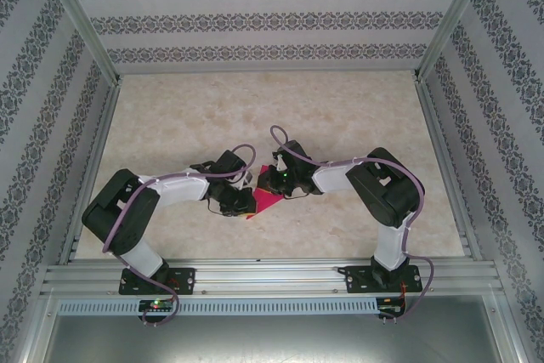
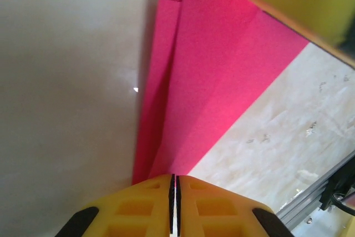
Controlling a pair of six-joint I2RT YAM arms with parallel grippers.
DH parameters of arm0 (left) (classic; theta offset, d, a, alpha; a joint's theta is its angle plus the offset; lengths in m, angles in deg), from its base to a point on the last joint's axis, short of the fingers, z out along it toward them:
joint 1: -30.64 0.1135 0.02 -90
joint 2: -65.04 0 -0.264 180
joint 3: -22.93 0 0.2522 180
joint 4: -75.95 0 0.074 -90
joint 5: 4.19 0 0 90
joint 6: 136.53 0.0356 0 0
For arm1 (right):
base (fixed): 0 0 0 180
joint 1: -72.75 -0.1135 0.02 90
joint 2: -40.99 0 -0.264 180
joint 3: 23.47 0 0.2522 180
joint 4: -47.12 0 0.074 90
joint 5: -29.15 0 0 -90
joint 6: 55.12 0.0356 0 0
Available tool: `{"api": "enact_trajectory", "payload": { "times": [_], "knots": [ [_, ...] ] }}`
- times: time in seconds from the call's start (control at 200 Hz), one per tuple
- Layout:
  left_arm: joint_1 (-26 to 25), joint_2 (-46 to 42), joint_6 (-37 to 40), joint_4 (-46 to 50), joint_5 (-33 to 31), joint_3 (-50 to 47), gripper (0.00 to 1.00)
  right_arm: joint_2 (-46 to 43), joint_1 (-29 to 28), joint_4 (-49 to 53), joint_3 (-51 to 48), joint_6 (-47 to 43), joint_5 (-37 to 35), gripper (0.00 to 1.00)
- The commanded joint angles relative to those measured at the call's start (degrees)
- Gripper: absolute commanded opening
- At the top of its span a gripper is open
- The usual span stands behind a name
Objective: Fold a paper plane with a square sheet of paper (pick it up from the middle)
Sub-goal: Fourth fold the wing at the center of the table.
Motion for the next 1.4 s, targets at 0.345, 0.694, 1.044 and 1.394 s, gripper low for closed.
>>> {"api": "enact_trajectory", "payload": {
  "times": [0.345, 0.694, 1.044, 1.394],
  "knots": [
    [1.28, 0.23, -2.65, -0.24, 0.93, -5.92, 0.12, 4.01, -0.38, 5.58, -2.22, -0.48, -4.31, 0.14],
    [1.28, -8.71, -1.18, -0.12, 1.79, -3.12, 0.16, 4.06, -0.34, 6.06, -2.41, -0.9, -4.57, 0.14],
    [1.29, -2.78, 0.02, -0.76, 0.53, -2.23, 0.15, 4.13, -0.27, 6.34, -2.31, -1.0, -4.56, 0.14],
    [1.31, -1.79, -2.02, 5.4, -3.08, -5.65, 0.12, 4.14, -0.18, 6.79, -2.25, -1.18, -4.72, 0.14]
  ]
}}
